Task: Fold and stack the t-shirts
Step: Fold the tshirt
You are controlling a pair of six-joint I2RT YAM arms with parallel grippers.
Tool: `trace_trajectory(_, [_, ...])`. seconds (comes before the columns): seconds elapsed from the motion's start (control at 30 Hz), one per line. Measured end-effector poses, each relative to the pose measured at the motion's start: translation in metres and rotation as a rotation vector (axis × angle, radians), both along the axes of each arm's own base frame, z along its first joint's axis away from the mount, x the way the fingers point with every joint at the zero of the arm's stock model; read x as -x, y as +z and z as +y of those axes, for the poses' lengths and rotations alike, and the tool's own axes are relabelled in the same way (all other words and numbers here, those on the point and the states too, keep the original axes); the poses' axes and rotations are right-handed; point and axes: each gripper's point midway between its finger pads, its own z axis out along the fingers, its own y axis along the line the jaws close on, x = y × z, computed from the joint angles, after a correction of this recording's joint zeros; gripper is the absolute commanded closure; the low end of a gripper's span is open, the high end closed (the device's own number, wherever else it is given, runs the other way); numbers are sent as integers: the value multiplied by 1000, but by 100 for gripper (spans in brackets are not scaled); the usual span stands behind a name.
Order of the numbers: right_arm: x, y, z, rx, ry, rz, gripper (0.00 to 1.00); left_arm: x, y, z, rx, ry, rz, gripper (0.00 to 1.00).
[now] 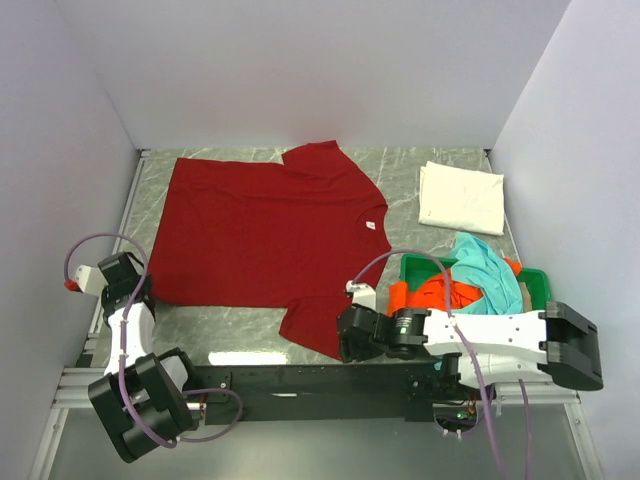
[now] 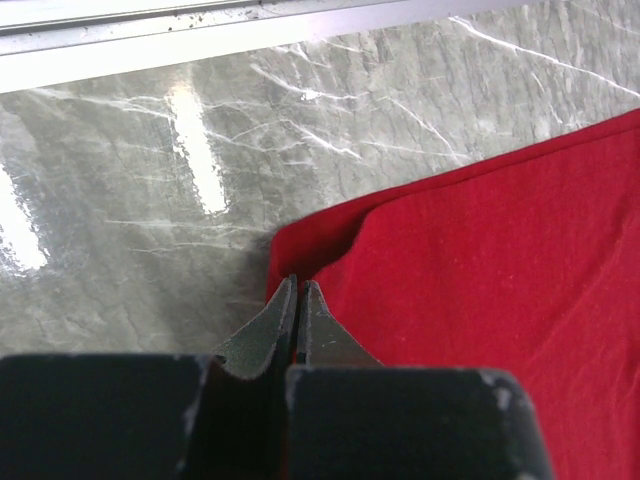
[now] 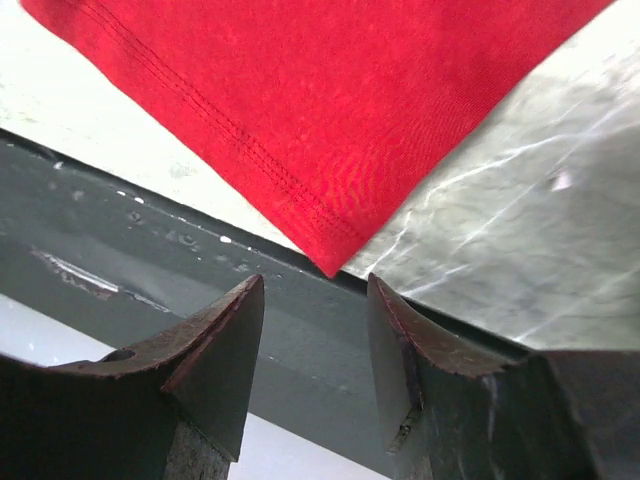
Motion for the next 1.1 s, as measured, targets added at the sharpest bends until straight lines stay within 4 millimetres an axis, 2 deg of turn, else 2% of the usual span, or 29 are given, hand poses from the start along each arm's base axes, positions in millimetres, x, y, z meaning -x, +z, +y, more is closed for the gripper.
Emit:
trace_trajectory(0.33, [17, -33, 4, 134, -17, 60, 49, -1, 0, -2, 7, -9, -5, 99])
trace_trajectory(0.73, [15, -36, 8, 156, -44, 50, 57, -2, 7, -1, 1, 1, -34, 99])
trace_trajectory(0.83, [13, -36, 7, 160, -52, 40, 64, -3, 9, -1, -2, 4, -44, 99])
trace_trajectory(0.93, [12, -36, 6, 165, -58, 37, 78, -3, 10, -1, -4, 5, -46, 99])
trace_trajectory(0.97, [12, -36, 5, 165, -62, 36, 88, -3, 10, -1, -4, 5, -46, 99])
trace_trajectory(1.03, [12, -37, 4, 169, -66, 35, 98, -2, 10, -1, -4, 5, -45, 99])
trace_trajectory(1.1, [11, -37, 3, 173, -73, 33, 100, -2, 9, -1, -4, 8, -42, 99])
